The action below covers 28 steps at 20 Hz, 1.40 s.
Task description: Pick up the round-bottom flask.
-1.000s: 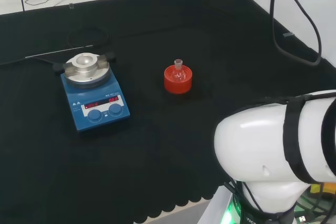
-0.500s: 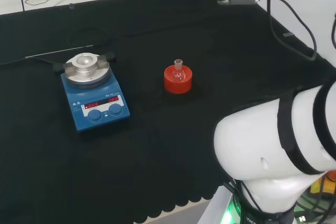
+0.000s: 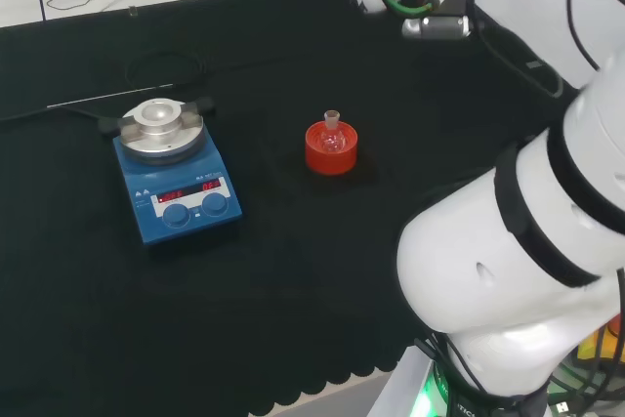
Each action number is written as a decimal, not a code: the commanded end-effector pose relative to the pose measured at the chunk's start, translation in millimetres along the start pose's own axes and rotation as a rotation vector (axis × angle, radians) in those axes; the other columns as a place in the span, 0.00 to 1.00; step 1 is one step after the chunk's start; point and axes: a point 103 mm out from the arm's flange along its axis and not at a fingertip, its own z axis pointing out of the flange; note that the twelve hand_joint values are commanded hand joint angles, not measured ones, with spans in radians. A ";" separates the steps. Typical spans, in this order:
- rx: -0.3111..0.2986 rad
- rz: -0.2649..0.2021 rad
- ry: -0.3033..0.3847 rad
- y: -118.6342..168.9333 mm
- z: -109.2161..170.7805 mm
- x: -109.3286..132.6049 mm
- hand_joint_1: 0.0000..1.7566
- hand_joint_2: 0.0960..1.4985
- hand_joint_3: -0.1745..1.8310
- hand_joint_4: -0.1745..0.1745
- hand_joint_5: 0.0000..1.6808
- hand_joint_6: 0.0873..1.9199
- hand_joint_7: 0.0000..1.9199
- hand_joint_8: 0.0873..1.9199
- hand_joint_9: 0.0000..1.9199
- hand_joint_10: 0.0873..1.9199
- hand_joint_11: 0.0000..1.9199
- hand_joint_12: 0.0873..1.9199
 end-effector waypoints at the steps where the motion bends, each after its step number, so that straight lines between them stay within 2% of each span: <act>1: 0.023 0.016 0.091 61.7 53.6 -24.7 0.28 0.73 0.20 0.38 0.26 0.10 0.10 0.32 0.18 0.35 0.06 0.71; 4: 0.045 0.011 0.095 67.9 73.3 -23.3 0.32 0.69 0.21 0.38 0.26 0.08 0.10 0.32 0.18 0.35 0.07 0.71; 9: 0.071 0.002 0.082 71.4 105.6 -20.0 0.41 0.54 0.31 0.38 0.26 0.02 0.10 0.33 0.19 0.34 0.07 0.72; 12: 0.080 -0.007 0.088 71.6 123.5 -19.9 0.44 0.49 0.35 0.38 0.27 0.00 0.11 0.33 0.20 0.34 0.08 0.72; 17: 0.104 -0.019 0.104 70.9 146.3 -19.1 0.47 0.45 0.37 0.38 0.28 0.00 0.12 0.33 0.21 0.34 0.08 0.71; 23: 0.119 -0.043 0.109 67.9 160.4 -13.4 0.48 0.42 0.39 0.38 0.30 0.00 0.13 0.34 0.22 0.34 0.08 0.71; 28: 0.104 -0.068 0.124 62.0 165.0 -12.4 0.48 0.41 0.39 0.37 0.31 0.00 0.14 0.34 0.23 0.34 0.09 0.71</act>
